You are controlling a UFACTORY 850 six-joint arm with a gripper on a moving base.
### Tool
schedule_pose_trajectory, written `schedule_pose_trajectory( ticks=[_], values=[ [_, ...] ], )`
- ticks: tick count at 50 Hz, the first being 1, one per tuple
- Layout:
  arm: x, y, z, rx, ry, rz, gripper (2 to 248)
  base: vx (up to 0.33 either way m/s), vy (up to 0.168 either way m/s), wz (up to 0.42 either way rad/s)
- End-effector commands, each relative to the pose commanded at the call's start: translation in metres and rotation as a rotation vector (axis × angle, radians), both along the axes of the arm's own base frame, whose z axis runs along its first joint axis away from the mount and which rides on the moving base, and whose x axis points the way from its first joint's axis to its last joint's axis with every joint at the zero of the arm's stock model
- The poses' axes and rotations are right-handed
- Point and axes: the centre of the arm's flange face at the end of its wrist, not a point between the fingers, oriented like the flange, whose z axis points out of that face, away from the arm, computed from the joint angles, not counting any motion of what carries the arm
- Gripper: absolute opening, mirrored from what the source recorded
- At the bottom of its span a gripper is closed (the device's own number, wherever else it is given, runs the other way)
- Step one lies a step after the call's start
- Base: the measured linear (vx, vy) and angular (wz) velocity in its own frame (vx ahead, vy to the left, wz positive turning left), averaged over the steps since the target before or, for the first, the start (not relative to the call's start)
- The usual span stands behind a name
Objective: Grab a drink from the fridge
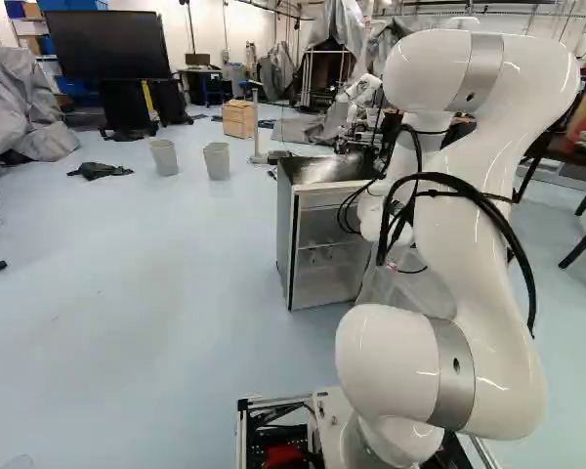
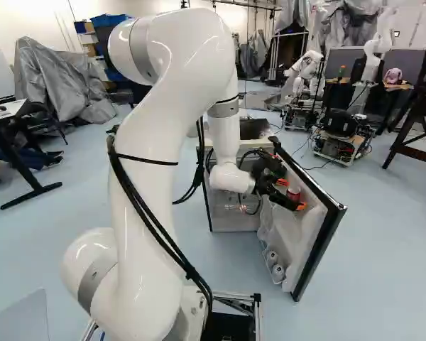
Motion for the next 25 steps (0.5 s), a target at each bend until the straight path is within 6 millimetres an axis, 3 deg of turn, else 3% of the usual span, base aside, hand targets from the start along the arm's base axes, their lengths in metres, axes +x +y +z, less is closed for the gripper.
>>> schedule_pose_trajectory(
  ticks=[25],
  values=[
    [0.0042,-0.0024,-0.0027,0.000,-0.001,-0.001,247,0.000,0.000,0.000]
  ],
)
